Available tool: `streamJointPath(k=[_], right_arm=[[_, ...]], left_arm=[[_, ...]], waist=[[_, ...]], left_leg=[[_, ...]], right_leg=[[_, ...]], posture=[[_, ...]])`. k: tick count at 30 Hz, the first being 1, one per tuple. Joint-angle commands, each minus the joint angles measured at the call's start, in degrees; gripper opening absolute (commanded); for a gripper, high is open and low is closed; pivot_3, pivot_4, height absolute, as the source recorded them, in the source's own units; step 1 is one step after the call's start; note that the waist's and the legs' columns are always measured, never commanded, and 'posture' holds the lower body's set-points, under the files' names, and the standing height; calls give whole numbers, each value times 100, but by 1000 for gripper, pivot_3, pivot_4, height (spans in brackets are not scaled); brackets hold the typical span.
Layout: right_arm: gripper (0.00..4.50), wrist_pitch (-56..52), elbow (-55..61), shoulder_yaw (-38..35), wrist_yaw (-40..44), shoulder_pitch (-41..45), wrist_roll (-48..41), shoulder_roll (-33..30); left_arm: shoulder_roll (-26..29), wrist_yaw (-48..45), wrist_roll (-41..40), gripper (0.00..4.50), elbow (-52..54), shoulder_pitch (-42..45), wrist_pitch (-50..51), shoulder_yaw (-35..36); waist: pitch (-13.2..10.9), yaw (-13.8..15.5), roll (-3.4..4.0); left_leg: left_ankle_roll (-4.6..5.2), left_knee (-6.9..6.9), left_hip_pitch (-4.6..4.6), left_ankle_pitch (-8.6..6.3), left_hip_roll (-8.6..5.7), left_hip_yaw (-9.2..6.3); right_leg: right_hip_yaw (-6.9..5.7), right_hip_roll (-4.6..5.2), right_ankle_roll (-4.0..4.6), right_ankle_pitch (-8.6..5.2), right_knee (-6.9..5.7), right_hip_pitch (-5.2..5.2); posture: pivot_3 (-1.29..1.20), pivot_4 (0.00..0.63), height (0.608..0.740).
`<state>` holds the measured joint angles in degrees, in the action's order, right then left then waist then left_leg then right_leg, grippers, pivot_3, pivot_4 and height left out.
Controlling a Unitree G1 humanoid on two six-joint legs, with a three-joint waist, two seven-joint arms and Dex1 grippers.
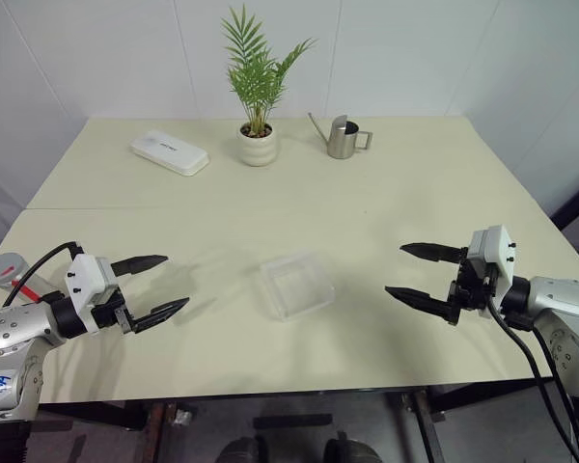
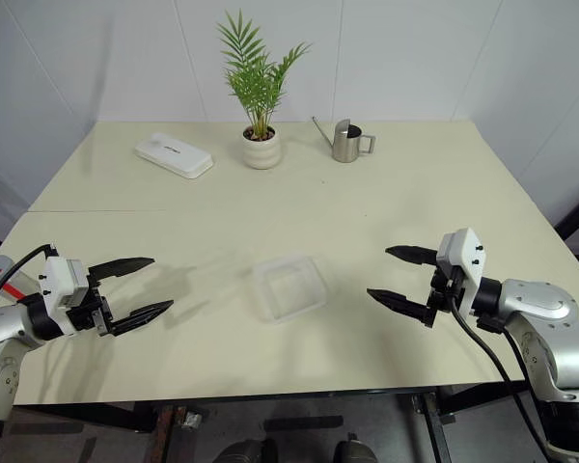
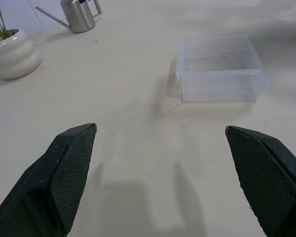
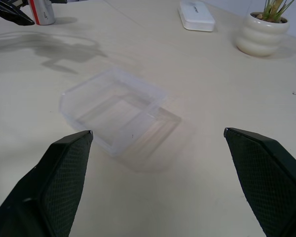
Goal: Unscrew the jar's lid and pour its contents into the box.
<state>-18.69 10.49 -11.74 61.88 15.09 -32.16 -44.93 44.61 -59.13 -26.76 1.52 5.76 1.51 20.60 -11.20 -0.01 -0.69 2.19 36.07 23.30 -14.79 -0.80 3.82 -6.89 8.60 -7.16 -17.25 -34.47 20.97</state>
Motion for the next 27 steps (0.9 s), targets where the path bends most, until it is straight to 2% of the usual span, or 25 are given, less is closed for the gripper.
streamJointPath(k=[1, 7, 11, 15, 17, 21, 27], right_arm=[[4500, 189, -54, -10, 58, 132, -11, 82], [4500, 519, -439, 428, 168, 490, 195, 491], [4500, 563, -676, 815, 323, 1028, 171, 879], [4500, 447, -766, 1065, 247, 1509, 144, 1276], [4500, 310, -787, 1138, 83, 1736, 125, 1490], [4500, 8, -755, 1341, -140, 2122, 158, 1794], [4500, -269, -691, 1581, -415, 2466, 229, 2088]], left_arm=[[32, 127, -58, 4461, 226, -115, -75, 280], [-451, 956, 44, 4461, 931, -1010, -139, 841], [-1523, 2438, 343, 4461, 1664, -1958, -111, 1497], [-2440, 3792, 762, 4461, 2053, -2362, 2, 1799], [-2820, 4534, 1125, 4461, 2087, -2377, 99, 1870], [-3484, 5674, 1301, 4461, 2146, -1944, 306, 1730], [-3493, 6503, 1738, 4461, 1801, -1223, 399, 1564]], waist=[[0, -6, 0], [0, -29, 0], [0, -53, 0], [1, 5, -5], [1, 23, -5], [10, 120, -20], [15, 136, -29]], left_leg=[[0, 0, 0, 0, 0, 2], [7, -1, 0, -1, 4, 18], [19, 0, 0, -2, 7, 28], [3, 9, 0, -15, 12, 28], [4, 17, 0, -17, 12, 27], [18, 21, 2, -26, 13, 28], [-6, 17, 19, -11, 16, 38]], right_leg=[[1, 0, 0, 0, 0, 1], [19, -1, 0, 0, -1, 9], [32, -3, 0, 0, 0, 14], [48, -2, 1, 0, 0, 15], [62, 0, 2, 1, 5, 17], [78, 0, 13, 8, 2, 26], [72, -5, 17, 10, -6, 55]], posture=[[0, 150, 740], [0, 150, 740], [0, 150, 740], [0, 150, 740], [0, 150, 740], [0, 150, 740], [0, 150, 740]])
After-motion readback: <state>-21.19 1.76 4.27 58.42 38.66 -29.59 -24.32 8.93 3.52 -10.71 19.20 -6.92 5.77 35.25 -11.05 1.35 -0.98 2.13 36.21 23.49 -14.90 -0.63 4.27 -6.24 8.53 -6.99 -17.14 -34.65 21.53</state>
